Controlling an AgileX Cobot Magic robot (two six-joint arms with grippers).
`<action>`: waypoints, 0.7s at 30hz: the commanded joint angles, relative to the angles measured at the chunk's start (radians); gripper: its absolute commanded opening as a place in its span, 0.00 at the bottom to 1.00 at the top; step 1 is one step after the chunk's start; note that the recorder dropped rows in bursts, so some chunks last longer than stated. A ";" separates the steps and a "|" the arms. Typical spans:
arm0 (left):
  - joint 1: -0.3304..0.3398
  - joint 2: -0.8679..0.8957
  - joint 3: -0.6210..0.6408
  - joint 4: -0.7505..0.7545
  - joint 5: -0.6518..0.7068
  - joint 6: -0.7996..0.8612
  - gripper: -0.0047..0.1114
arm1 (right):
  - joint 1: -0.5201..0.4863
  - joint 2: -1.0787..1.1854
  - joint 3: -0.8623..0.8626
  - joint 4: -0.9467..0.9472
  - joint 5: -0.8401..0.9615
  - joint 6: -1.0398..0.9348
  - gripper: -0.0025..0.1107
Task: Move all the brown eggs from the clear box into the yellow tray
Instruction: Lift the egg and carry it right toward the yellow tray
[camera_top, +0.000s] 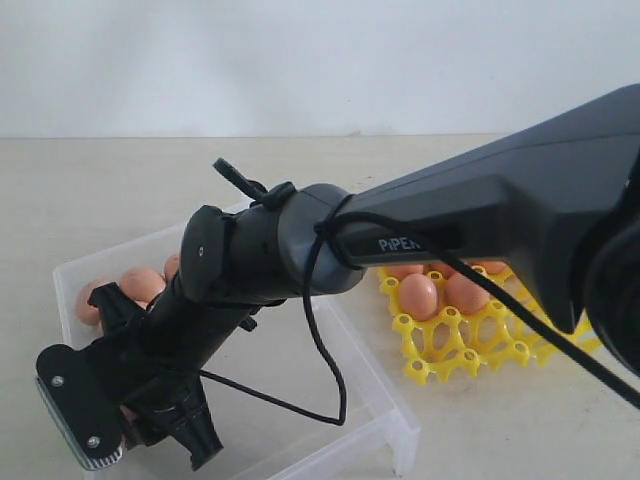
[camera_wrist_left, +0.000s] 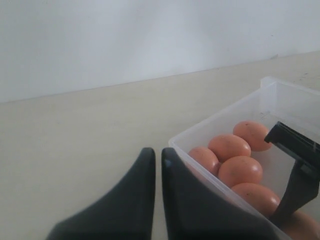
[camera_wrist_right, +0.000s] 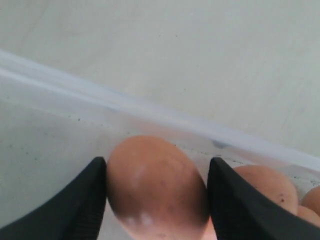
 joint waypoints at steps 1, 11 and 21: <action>-0.003 -0.003 0.004 -0.007 -0.008 -0.001 0.08 | 0.001 0.005 0.004 -0.008 0.013 0.114 0.02; -0.003 -0.003 0.004 -0.007 -0.008 -0.001 0.08 | -0.001 -0.094 0.004 -0.019 0.005 0.643 0.02; -0.003 -0.003 0.004 -0.007 -0.008 -0.001 0.08 | -0.020 -0.168 0.004 -0.035 0.001 0.921 0.02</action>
